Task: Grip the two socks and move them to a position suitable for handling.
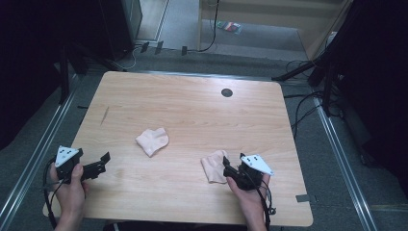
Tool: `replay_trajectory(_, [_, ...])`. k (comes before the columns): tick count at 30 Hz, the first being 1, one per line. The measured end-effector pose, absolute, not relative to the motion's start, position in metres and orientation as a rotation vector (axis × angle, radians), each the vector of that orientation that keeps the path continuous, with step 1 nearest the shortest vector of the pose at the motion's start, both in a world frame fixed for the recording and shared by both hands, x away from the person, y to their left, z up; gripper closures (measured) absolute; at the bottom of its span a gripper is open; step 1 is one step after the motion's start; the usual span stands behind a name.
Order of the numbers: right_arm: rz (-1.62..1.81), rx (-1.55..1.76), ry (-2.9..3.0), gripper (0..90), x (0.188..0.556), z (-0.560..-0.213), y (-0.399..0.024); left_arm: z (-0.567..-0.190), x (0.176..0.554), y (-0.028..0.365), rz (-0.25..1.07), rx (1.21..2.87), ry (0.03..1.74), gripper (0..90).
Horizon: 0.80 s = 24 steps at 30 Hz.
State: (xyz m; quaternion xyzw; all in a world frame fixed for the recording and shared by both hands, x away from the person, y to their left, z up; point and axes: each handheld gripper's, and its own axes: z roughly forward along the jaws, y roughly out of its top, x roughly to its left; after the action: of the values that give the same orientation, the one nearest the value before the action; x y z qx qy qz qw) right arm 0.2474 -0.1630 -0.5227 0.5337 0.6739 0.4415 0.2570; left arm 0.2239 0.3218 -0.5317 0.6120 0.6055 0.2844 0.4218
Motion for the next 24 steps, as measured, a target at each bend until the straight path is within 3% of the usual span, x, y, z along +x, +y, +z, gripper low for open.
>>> replay_trajectory(15, [1.188,1.457,1.951,48.4,0.244,-0.523,-0.145,-0.515,0.242,0.254,0.648,1.550,1.409,0.0])
replay_trajectory(24, [1.181,1.389,2.039,48.0,0.242,-0.530,-0.132,-0.527,0.234,0.226,0.632,1.652,1.319,0.0])
